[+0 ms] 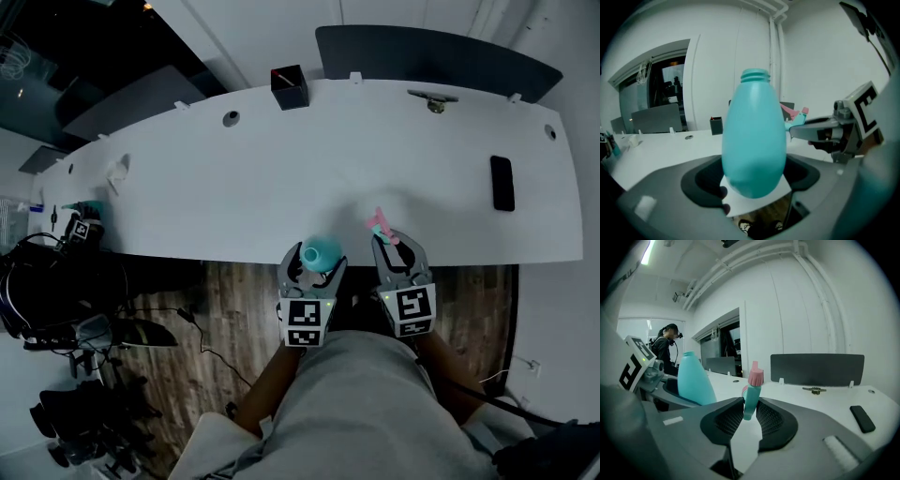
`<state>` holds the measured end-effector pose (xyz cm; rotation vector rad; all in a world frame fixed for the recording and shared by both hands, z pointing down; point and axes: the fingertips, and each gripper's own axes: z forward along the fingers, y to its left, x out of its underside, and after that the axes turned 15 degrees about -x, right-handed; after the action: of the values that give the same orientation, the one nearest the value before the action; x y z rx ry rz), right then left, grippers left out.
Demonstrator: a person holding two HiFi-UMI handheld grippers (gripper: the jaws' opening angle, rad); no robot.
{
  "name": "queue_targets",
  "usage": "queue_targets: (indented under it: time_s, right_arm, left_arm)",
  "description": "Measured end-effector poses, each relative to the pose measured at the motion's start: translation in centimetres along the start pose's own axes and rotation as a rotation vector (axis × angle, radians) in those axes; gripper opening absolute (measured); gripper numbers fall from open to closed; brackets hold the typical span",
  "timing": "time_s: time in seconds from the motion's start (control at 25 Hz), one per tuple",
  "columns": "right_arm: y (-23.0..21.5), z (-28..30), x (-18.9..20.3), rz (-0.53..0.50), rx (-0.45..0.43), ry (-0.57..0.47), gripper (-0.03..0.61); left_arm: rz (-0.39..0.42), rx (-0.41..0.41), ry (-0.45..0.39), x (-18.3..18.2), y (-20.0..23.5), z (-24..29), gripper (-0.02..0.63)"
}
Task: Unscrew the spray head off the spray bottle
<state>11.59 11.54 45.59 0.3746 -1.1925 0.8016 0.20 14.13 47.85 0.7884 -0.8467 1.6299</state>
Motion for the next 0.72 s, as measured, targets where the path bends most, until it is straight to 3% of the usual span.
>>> queue_targets:
  time_s: [0.24, 0.72]
  right_arm:
    - [1.6, -0.7, 0.9, 0.045, -0.004, -0.024, 0.086]
    - [4.0, 2.7, -2.2, 0.008, 0.012, -0.017, 0.084]
  left_arm:
    - [-0.009, -0.082, 0.023, 1.8, 3.7, -2.6, 0.387]
    - [-0.057, -0.053, -0.022, 0.0, 9.0, -1.1, 0.387]
